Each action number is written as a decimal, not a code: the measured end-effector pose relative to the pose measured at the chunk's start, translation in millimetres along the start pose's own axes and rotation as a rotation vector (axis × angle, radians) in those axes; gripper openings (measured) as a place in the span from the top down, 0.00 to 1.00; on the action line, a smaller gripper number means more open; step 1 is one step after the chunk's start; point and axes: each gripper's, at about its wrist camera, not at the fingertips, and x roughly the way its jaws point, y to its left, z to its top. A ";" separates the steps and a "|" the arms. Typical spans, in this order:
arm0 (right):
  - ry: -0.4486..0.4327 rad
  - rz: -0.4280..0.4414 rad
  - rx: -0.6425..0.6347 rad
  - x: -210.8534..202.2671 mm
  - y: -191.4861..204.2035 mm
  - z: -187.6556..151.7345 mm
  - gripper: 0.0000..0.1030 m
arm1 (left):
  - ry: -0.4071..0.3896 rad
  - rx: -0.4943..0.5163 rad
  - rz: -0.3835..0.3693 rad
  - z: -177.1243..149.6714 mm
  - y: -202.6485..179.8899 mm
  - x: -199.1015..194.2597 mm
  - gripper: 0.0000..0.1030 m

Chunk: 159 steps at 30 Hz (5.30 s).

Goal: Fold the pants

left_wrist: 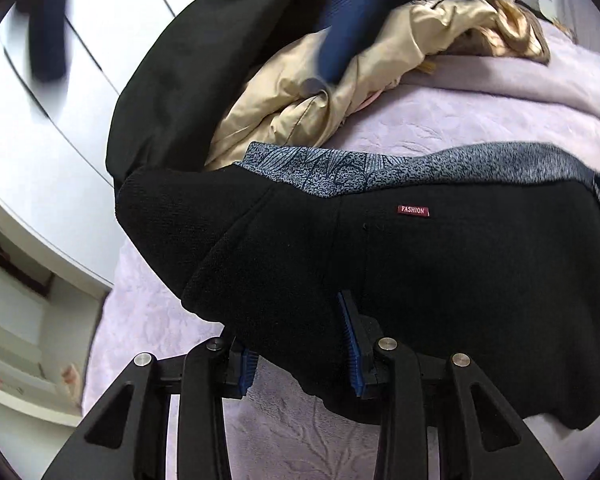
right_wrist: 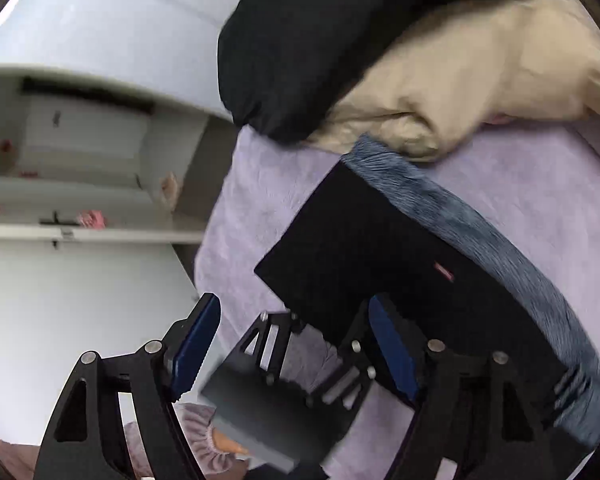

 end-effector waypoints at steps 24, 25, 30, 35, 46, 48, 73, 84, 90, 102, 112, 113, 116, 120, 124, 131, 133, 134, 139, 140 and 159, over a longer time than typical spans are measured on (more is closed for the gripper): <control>-0.464 0.347 0.203 -144.9 -137.2 -164.6 0.82 | -0.290 0.213 -0.209 52.5 -98.4 -170.6 0.64; -0.501 0.358 0.222 -152.1 -146.6 -181.3 0.82 | -0.301 0.243 -0.245 54.9 -115.7 -182.1 0.64; -0.678 0.401 0.390 -177.3 -225.8 -287.6 0.82 | -0.306 0.381 -0.352 55.8 -201.5 -206.9 0.64; -0.747 0.386 0.564 -159.7 -308.3 -370.6 0.82 | -0.248 0.506 -0.406 30.8 -293.5 -197.8 0.64; -0.696 0.389 0.693 -93.2 -376.9 -419.7 0.82 | -0.124 0.657 -0.342 -8.4 -344.6 -166.3 0.54; -0.688 0.328 0.674 -99.0 -370.1 -421.2 0.82 | -0.081 0.646 -0.366 -5.6 -335.0 -167.8 0.40; -0.505 -0.333 0.529 -131.7 -325.9 -302.3 0.66 | 0.180 0.041 -0.160 79.5 -172.2 -52.9 0.39; -0.471 -0.409 0.561 -112.0 -299.9 -342.2 0.63 | 0.194 0.027 -0.157 77.3 -156.5 -67.2 0.13; -0.470 -0.392 0.605 -112.0 -289.9 -357.9 0.62 | 0.231 0.051 -0.210 69.4 -152.3 -78.8 0.13; -0.495 -0.330 0.676 -117.4 -269.2 -391.4 0.24 | 0.308 0.074 -0.308 51.1 -156.9 -101.7 0.00; -0.517 -0.274 0.749 -108.4 -262.2 -414.2 0.19 | 0.339 0.110 -0.330 37.6 -166.1 -113.9 0.00; -0.517 -0.271 0.757 -107.9 -261.8 -416.6 0.18 | 0.342 0.111 -0.330 36.6 -166.6 -114.0 0.00; -0.519 -0.260 0.784 -107.7 -262.2 -423.2 0.18 | 0.359 0.115 -0.338 31.8 -168.9 -114.4 0.00; -0.522 -0.259 0.798 -110.2 -262.8 -427.6 0.18 | 0.366 0.112 -0.350 28.7 -169.4 -117.5 0.00; -0.535 -0.258 0.805 -114.6 -264.1 -428.6 0.18 | 0.355 0.132 -0.326 28.7 -170.9 -120.8 0.00; -0.544 -0.247 0.804 -117.6 -266.4 -426.2 0.18 | 0.361 0.148 -0.338 29.0 -173.7 -124.5 0.00; -0.544 -0.246 0.803 -117.7 -266.7 -425.9 0.18 | 0.364 0.146 -0.332 28.5 -173.6 -124.5 0.00; -0.543 -0.246 0.802 -117.7 -266.7 -425.7 0.18 | 0.368 0.141 -0.334 28.3 -173.1 -124.2 0.00; -0.539 -0.246 0.797 -117.7 -267.9 -426.0 0.18 | 0.371 0.139 -0.330 28.6 -173.2 -123.8 0.00; -0.540 -0.246 0.799 -118.0 -268.5 -426.4 0.18 | 0.372 0.139 -0.330 28.6 -173.4 -123.7 0.00; -0.521 -0.249 0.785 -129.0 -287.5 -422.3 0.18 | 0.376 0.128 -0.332 32.2 -173.8 -118.1 0.00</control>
